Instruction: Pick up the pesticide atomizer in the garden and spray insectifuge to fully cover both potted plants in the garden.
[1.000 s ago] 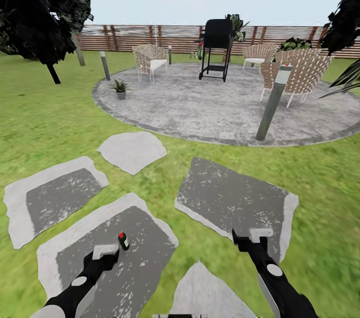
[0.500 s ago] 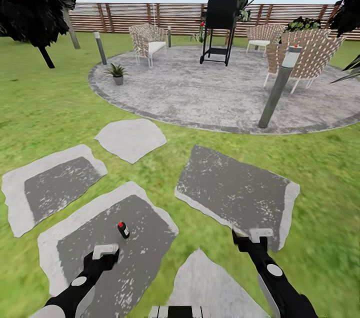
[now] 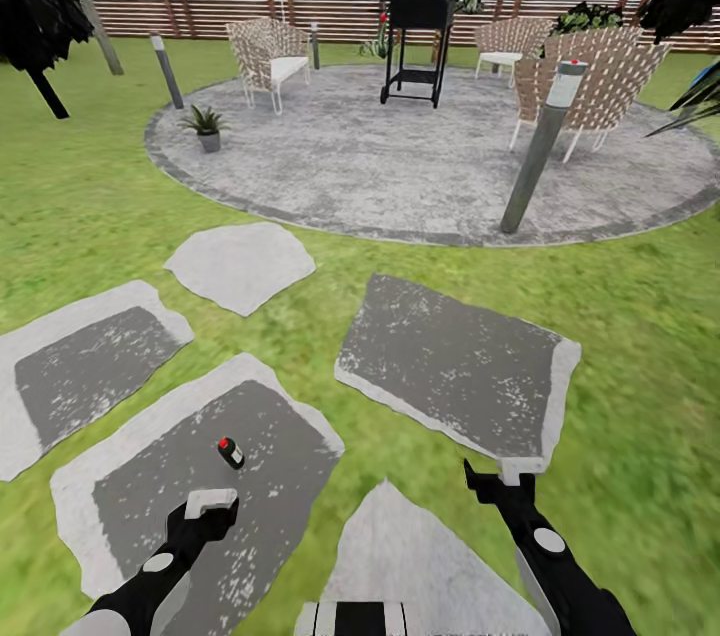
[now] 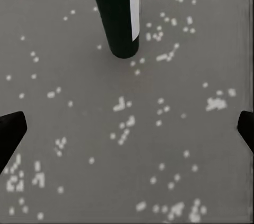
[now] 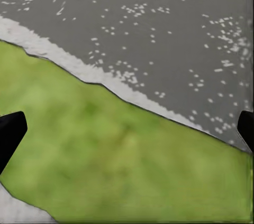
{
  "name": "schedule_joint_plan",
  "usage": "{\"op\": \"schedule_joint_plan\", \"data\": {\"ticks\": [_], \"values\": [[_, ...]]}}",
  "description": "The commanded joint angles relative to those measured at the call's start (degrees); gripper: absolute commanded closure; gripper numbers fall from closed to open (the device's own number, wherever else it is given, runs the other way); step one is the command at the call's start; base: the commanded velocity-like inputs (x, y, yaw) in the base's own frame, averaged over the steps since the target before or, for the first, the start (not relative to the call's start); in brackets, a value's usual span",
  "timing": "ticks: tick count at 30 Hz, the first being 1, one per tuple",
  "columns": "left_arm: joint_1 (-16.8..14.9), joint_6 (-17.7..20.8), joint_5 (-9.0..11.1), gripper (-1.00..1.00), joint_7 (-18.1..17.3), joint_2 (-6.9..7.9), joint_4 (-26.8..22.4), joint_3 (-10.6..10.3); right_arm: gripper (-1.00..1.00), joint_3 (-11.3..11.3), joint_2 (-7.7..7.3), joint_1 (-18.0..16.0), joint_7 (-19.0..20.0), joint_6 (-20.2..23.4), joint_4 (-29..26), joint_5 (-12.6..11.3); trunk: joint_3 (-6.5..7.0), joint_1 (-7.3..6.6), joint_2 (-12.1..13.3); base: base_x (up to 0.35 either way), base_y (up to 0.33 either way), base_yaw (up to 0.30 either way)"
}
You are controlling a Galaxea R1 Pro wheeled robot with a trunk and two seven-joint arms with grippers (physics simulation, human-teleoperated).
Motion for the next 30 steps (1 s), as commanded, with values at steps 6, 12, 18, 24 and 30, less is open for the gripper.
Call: {"op": "schedule_joint_plan", "data": {"ticks": [6,12,18,24,30], "values": [[0.05,-0.33,0.16,-1.0,-0.06,0.0,0.03,0.14,-1.0,-0.05,0.01,-0.04,0.05,-0.18,0.05,0.06,-0.04,-0.01,-0.01,0.002,0.001,-0.121],[0.01,-0.38,0.16,-1.0,0.02,0.0,0.03,0.14,-1.0,-0.05,0.01,-0.04,0.05,-0.18,0.05,0.06,-0.04,-0.01,-0.01,0.186,0.097,-0.007],[0.03,-0.43,0.16,-1.0,0.02,0.0,0.03,0.14,-1.0,-0.05,0.01,-0.04,0.05,-0.18,0.05,0.03,-0.04,-0.01,-0.01,0.077,0.037,0.0],[0.0,-0.44,0.16,-1.0,0.03,0.0,0.03,0.14,-1.0,-0.05,0.01,-0.04,0.05,-0.18,0.05,0.05,-0.04,-0.01,-0.01,0.194,0.003,0.0],[0.01,-0.45,0.16,-1.0,-0.01,0.0,0.03,0.14,-1.0,-0.05,0.01,-0.04,0.05,-0.18,0.05,0.06,-0.04,-0.01,-0.01,0.191,0.0,0.0]]}}
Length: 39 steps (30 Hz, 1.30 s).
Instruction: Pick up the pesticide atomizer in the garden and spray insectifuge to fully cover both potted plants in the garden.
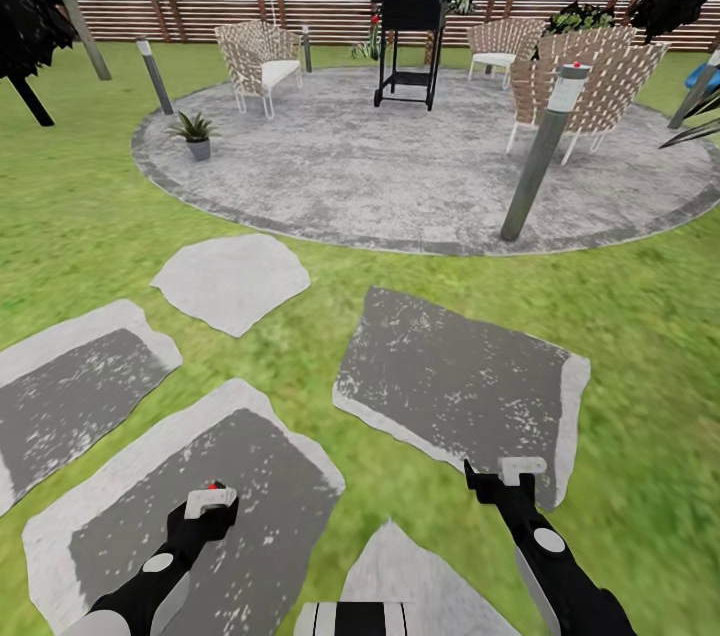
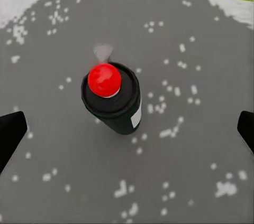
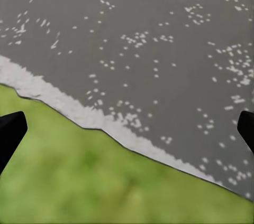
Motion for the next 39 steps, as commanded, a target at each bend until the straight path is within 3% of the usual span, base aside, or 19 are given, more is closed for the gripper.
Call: {"op": "schedule_joint_plan", "data": {"ticks": [1,26,39], "values": [[-0.01,-0.19,0.16,-1.0,-0.04,-0.01,0.05,0.12,-1.0,-0.06,0.01,-0.02,0.05,-0.17,0.03,0.06,-0.04,-0.01,-0.01,0.026,0.0,0.0],[-0.03,-0.37,0.38,-1.0,0.0,0.03,-0.45,0.22,-1.0,-0.06,0.01,-0.02,-0.01,-0.2,0.03,0.06,-0.33,-0.01,-0.01,0.014,0.01,0.0],[-0.05,-0.37,0.74,-1.0,0.13,0.08,-0.73,0.56,-1.0,-0.06,0.01,-0.02,0.0,-0.19,0.21,0.06,-4.35,0.33,-0.19,0.0,0.0,0.0]]}}
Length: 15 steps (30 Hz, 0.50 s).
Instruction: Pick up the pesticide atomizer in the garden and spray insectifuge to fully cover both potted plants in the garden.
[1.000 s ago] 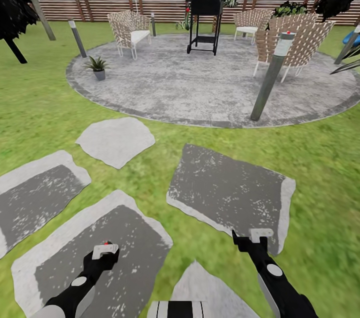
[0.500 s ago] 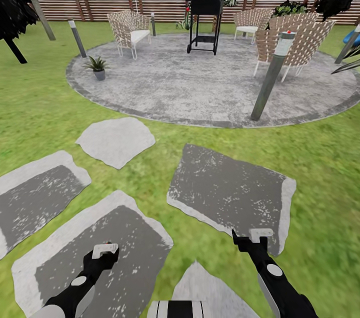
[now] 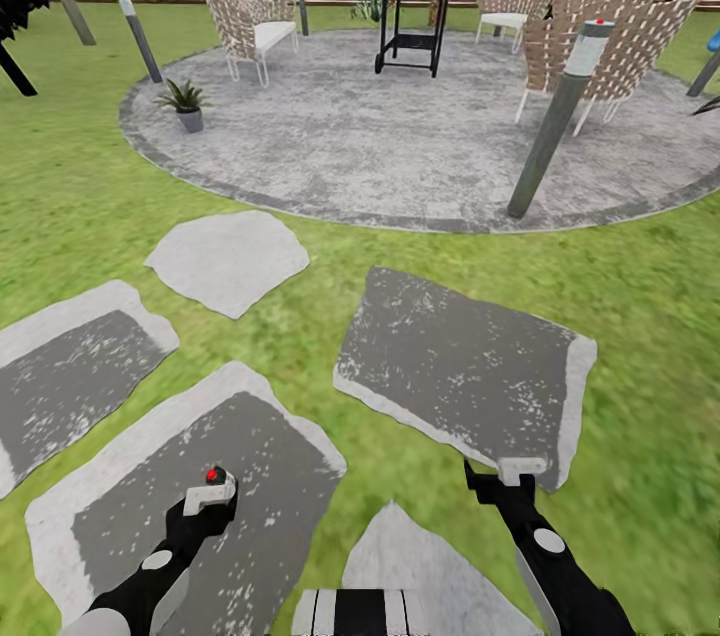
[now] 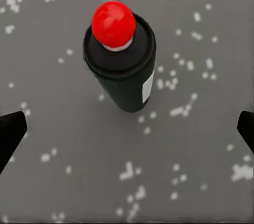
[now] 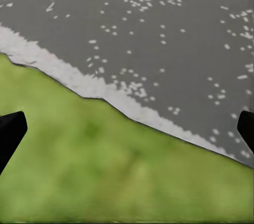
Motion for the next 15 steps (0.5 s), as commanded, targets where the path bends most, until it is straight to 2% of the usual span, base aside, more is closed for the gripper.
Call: {"op": "schedule_joint_plan", "data": {"ticks": [1,6,15], "values": [[-0.03,-0.18,0.22,-1.0,-0.03,-0.01,0.05,0.09,-1.0,-0.06,0.01,-0.02,0.06,-0.17,0.03,0.06,-0.35,0.01,-0.03,0.0,0.0,0.0],[-0.03,-0.18,0.32,-1.0,-0.01,0.06,0.01,0.32,-1.0,-0.06,0.01,-0.02,0.07,-0.16,0.03,0.06,-1.23,0.06,-0.06,0.0,0.0,0.0],[-0.03,-0.26,0.34,-1.0,0.07,0.13,0.02,0.36,-1.0,-0.06,0.01,-0.02,0.09,-0.15,0.11,0.06,-1.37,0.06,-0.06,0.0,0.0,0.0]]}}
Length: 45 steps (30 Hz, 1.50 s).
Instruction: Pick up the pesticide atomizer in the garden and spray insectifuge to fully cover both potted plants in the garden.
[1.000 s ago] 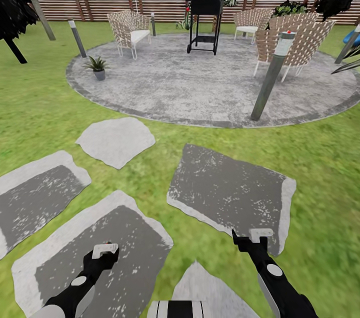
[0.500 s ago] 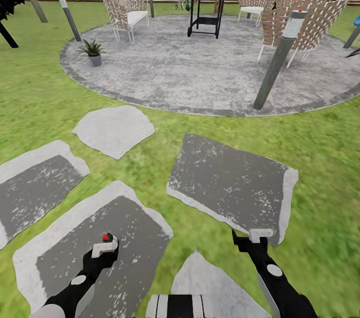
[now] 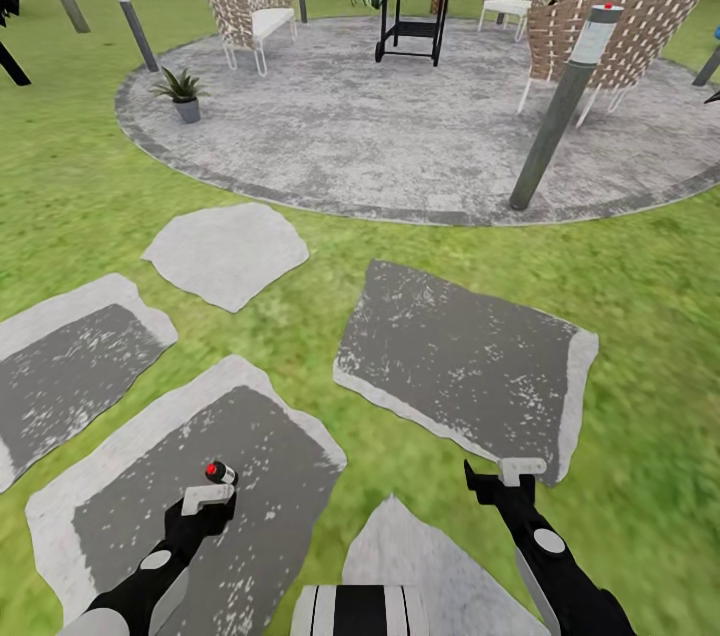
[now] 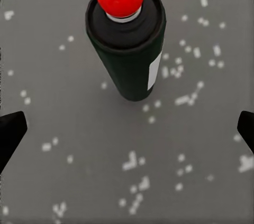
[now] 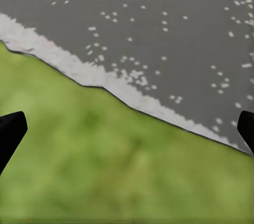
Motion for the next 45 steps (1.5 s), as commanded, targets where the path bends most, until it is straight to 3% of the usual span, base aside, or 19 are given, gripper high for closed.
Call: {"op": "schedule_joint_plan", "data": {"ticks": [1,10,45], "values": [[-0.02,-0.23,0.23,-1.0,-0.02,0.04,0.06,0.07,-1.0,-0.06,0.01,-0.02,0.05,-0.17,0.04,0.06,-0.03,-0.01,-0.01,0.0,0.0,0.0],[-0.02,-2.43,0.23,-1.0,0.02,0.03,0.18,0.03,-1.0,-0.06,0.01,-0.02,0.0,-0.25,0.04,0.06,-0.92,0.07,-0.05,0.0,0.0,0.0],[-0.02,-2.54,0.23,-1.0,0.16,-0.06,0.12,-0.16,-1.0,-0.06,-0.16,-0.02,-0.03,-0.61,0.04,0.15,-1.0,0.07,-0.05,0.049,0.016,0.0]]}}
